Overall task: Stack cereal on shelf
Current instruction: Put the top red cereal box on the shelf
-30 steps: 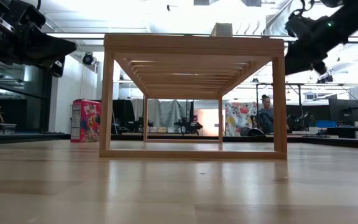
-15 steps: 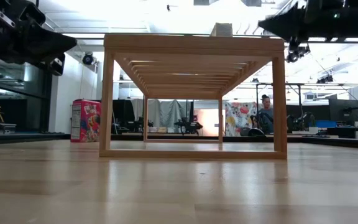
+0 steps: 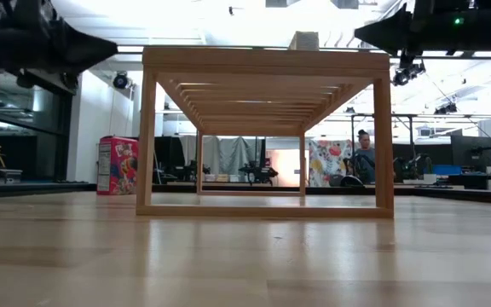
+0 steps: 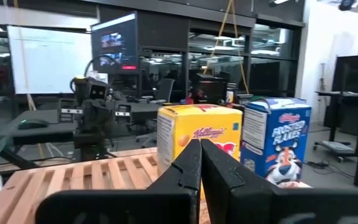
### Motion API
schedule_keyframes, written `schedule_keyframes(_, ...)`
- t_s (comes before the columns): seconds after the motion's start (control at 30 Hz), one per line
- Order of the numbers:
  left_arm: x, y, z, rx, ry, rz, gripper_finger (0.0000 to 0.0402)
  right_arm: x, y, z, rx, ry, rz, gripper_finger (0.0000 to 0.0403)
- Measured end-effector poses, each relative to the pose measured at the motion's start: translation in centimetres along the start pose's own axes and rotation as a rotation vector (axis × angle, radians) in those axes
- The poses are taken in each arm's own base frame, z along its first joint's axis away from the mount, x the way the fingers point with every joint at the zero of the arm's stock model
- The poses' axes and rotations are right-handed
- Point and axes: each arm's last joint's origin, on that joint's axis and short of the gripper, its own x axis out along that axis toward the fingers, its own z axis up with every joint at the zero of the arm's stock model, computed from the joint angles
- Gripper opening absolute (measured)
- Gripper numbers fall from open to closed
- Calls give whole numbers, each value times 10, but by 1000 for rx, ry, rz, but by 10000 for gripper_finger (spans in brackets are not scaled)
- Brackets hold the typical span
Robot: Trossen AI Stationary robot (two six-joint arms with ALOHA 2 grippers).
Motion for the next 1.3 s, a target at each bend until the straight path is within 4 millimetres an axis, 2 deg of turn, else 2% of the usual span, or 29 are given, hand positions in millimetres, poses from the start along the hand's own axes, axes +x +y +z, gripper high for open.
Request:
schedule_keyframes(0.1,2,2,7,48,33,108,72,0,0,0,2,0,1,0)
schedule_keyframes(0.27,11,8,23,111,171,362,170,0,0,0,3,0,1,0)
schedule_keyframes(0.4,27,14,34,168,310,547,239,0,0,0,3,0,1,0)
schedule_keyframes(0.53,49,25,40,205,467,695,281,0,0,0,3,0,1,0)
schedule_keyframes(0.67,70,43,39,187,606,835,297,0,0,0,3,1,1,0)
schedule_keyframes(0.83,87,65,42,59,606,985,298,0,0,-1,0,10,2,0)
schedule_keyframes(0.93,92,77,39,34,637,1024,298,0,0,-2,-3,21,3,0)
schedule_keyframes(1.1,94,94,29,-48,719,989,298,0,0,-3,33,32,-8,0)
schedule_keyframes(1.3,95,110,25,-49,760,1000,298,0,0,-3,61,31,-10,0)
